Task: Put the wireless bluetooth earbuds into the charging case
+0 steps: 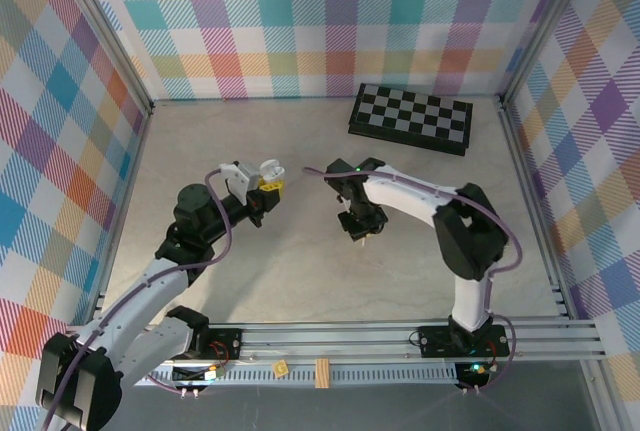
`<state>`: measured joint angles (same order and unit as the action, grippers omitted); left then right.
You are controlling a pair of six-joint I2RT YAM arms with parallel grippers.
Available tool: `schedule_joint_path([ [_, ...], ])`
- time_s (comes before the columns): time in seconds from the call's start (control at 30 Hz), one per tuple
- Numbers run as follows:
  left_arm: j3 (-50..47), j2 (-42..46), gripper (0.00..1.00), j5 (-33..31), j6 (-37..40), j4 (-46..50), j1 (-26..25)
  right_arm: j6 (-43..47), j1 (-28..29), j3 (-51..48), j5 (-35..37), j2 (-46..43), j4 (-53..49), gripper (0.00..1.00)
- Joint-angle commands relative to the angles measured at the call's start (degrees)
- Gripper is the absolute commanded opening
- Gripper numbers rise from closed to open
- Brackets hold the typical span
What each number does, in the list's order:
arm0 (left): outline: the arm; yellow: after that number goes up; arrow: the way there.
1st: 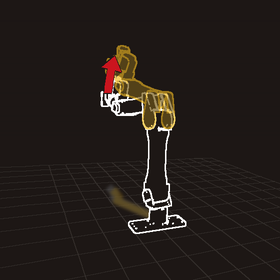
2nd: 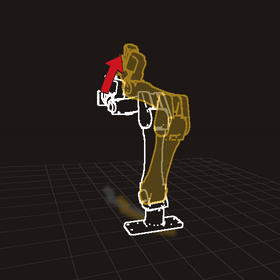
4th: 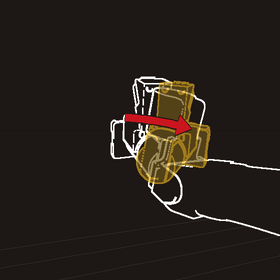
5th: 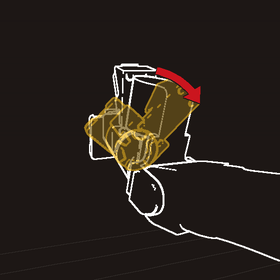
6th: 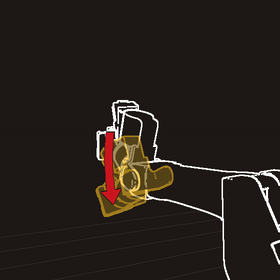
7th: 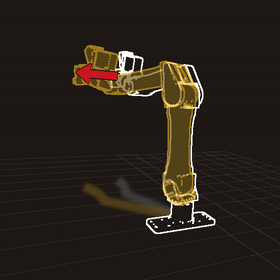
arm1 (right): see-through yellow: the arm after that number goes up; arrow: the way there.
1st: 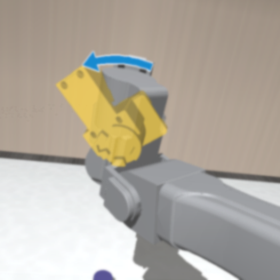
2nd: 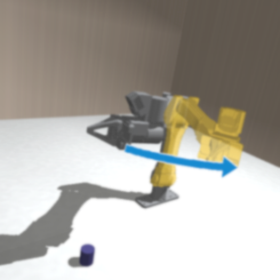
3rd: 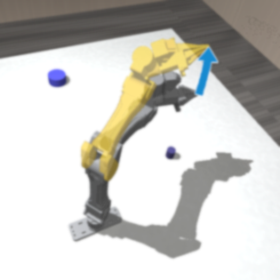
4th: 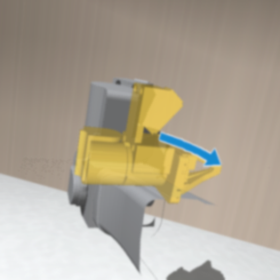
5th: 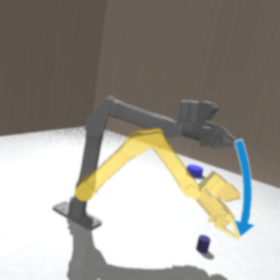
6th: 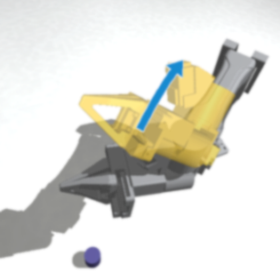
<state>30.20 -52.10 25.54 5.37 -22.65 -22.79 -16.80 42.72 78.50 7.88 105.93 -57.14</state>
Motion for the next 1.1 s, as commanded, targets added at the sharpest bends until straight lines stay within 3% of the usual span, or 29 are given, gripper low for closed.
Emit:
schedule_joint_path([
  [0.0,2.6,-1.2,0.12,1.0,0.0,-3.0,-1.1,-0.8,0.2,-3.0,4.5,-6.6,6.5,0.20],
  [0.23,3.8,-5.2,0.12,0.8,2.1,-3.2,-4.4,2.0,0.2,-10.7,7.2,-21.4,20.5,0.20],
  [0.43,5.3,-9.0,0.12,2.3,4.1,-3.2,-7.3,5.7,0.1,-12.6,4.0,-31.7,28.0,0.19],
  [0.8,9.7,-17.7,0.12,-0.8,4.9,-3.7,-13.3,9.3,0.2,-9.2,-6.5,-38.0,32.2,0.19],
  [1.07,11.0,-20.5,0.12,-0.4,4.5,-5.1,-16.5,12.3,0.2,-8.5,-12.6,-37.4,34.1,0.19],
])
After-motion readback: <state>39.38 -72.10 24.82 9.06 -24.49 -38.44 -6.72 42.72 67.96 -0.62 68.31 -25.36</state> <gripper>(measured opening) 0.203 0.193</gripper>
